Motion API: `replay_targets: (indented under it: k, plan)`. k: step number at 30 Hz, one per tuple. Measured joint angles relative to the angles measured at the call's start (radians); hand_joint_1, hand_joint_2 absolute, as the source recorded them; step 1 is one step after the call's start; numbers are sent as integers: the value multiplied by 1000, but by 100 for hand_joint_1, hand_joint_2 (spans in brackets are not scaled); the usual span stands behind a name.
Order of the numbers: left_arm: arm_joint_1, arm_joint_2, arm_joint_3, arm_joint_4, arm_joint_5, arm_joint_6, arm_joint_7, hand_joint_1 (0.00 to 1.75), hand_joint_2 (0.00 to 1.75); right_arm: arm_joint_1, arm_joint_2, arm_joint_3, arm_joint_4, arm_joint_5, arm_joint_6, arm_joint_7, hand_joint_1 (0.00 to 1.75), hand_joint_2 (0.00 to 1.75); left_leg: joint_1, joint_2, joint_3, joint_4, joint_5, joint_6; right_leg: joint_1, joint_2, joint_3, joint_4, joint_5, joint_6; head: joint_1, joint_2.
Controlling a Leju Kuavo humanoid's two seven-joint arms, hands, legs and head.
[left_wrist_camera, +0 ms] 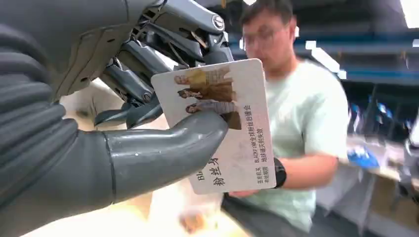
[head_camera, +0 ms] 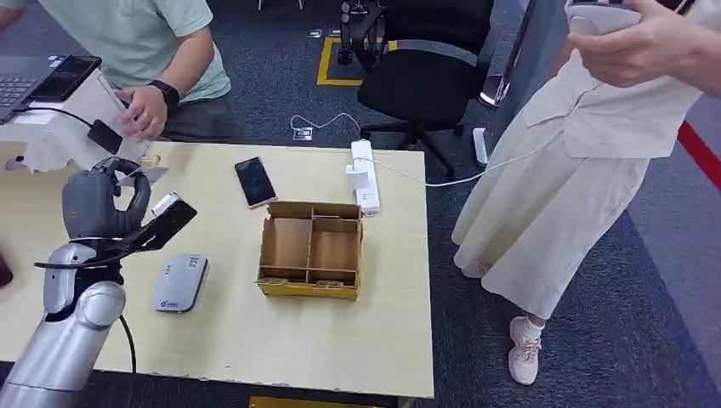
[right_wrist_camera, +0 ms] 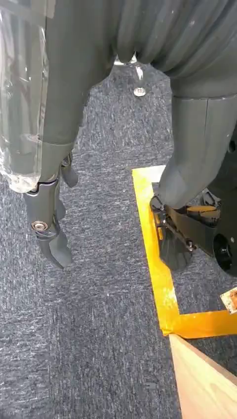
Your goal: Pass the card to the sensor for recognition and then transmit it.
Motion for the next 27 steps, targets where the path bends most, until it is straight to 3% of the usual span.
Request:
replay_targets:
  k: [3,9,19,27]
  plan:
    - [15,-28,17,-10,269,-78,7,175,175,2,0,0,-3,-9,0,0,0,175,0,0,0,0,0,0,0,0,0,0,0,0,0,0]
    - [48,-57,47,-18,561,-118,26,175,175,10,0,0,-10,-10,-5,0,0,175,0,0,0,0,0,0,0,0,0,0,0,0,0,0]
    - [89,-67,69,-18,820,-150,79,175,175,10,0,0,-9,-8,-21,-3,0,175,0,0,0,0,0,0,0,0,0,0,0,0,0,0]
    - [96,-56,70,-18,803,-115,96,175,175,10,0,0,-8,-10,-24,-3,0,175,0,0,0,0,0,0,0,0,0,0,0,0,0,0]
